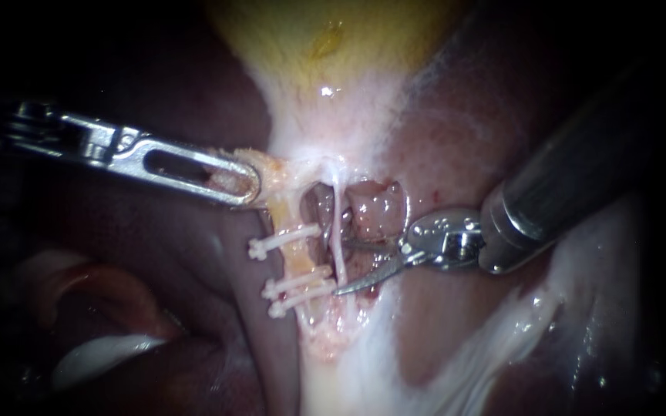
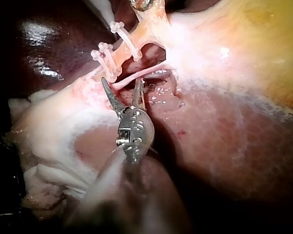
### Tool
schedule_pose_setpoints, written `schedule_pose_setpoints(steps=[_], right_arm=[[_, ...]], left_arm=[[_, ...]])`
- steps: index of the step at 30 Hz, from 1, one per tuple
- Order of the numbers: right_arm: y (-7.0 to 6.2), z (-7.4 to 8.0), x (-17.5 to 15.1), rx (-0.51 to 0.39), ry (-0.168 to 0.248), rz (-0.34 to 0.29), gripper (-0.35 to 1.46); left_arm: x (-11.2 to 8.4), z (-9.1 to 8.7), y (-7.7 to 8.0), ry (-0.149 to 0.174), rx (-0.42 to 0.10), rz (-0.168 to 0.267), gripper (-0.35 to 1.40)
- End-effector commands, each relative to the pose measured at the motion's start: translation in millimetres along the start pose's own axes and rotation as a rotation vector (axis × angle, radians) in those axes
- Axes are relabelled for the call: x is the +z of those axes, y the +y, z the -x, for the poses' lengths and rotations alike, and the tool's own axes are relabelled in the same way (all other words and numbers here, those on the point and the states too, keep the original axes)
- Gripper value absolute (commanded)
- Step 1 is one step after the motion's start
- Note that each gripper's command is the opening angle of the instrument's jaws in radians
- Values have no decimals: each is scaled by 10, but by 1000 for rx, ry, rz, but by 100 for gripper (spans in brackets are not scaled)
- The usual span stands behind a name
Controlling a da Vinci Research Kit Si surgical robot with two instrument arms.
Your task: Go to the cutting position left tube
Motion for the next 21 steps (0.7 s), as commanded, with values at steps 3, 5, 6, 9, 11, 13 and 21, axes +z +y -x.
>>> schedule_pose_setpoints(steps=[3, 5, 6, 9, 11, 13, 21], right_arm=[[0, 0, 0, 0, 0, 0, 130], [-1, 0, 0, 0, 0, 0, 130], [-1, 0, 0, 0, 0, 0, 130], [-2, -1, 0, 0, 0, 0, 130], [-3, -1, -1, 0, 0, 0, 130], [-4, -2, -1, 0, 0, -1, 132], [-14, -7, -11, 2, 2, -7, 132]], left_arm=[[0, 0, 0, 0, 0, 0, -35], [0, 0, 0, 0, 0, 0, -35], [0, 0, 0, 0, 0, 0, -35], [0, 0, 0, 0, 0, 0, -35], [0, 0, 0, 0, 0, 0, -35], [0, 0, 0, 0, 0, 0, -35], [0, 0, 0, 0, 0, 0, -35]])
